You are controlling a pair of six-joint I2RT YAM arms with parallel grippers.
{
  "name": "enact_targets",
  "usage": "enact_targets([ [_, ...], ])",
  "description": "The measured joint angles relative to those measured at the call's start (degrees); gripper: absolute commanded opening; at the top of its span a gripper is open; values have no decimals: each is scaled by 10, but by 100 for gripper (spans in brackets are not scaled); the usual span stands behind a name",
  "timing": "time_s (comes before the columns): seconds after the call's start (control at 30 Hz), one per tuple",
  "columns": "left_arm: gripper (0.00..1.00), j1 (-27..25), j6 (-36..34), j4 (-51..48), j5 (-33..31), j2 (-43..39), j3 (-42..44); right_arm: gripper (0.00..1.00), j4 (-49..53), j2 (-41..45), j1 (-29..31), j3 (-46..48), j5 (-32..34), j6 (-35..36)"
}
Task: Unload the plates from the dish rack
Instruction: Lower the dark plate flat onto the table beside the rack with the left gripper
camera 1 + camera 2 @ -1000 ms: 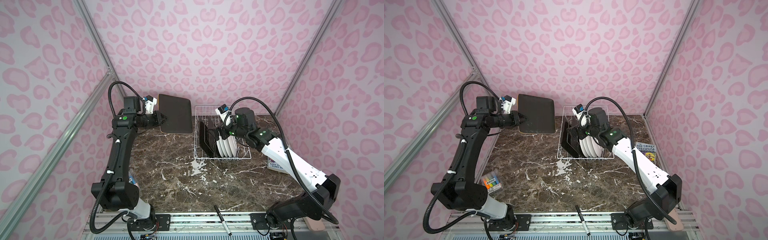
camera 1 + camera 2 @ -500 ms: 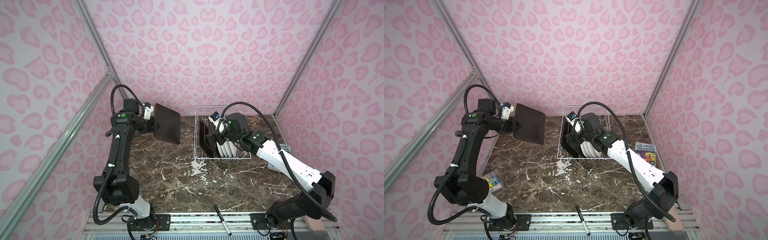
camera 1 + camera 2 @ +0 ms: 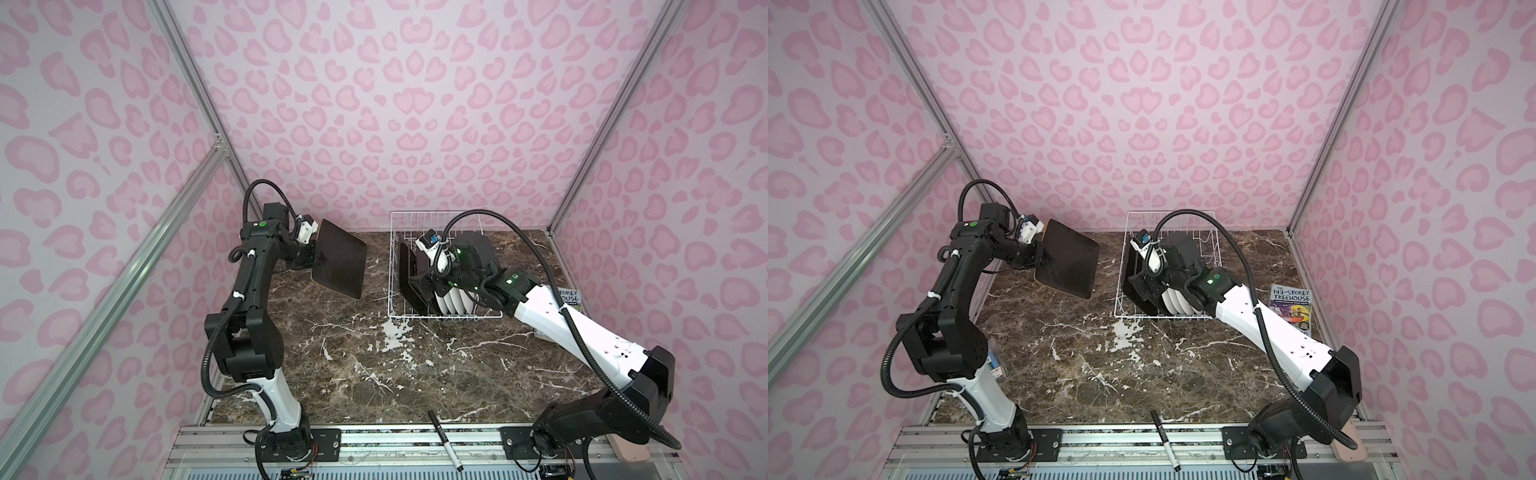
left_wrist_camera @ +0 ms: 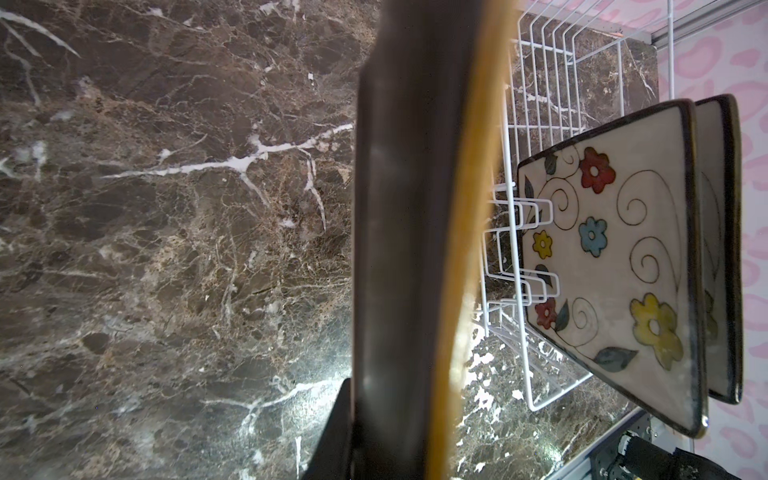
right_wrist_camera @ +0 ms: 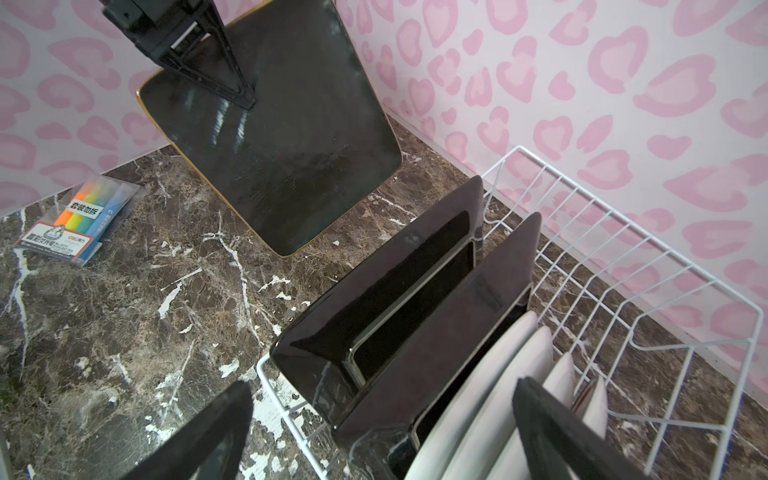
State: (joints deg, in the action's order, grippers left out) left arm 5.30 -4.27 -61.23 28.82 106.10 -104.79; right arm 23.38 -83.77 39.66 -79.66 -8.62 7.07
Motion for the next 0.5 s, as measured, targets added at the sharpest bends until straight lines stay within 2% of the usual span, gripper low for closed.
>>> enact_targets([
  [0.5, 4, 32, -48, -4, 40, 87, -14, 99, 2, 9, 8, 4, 3, -5],
])
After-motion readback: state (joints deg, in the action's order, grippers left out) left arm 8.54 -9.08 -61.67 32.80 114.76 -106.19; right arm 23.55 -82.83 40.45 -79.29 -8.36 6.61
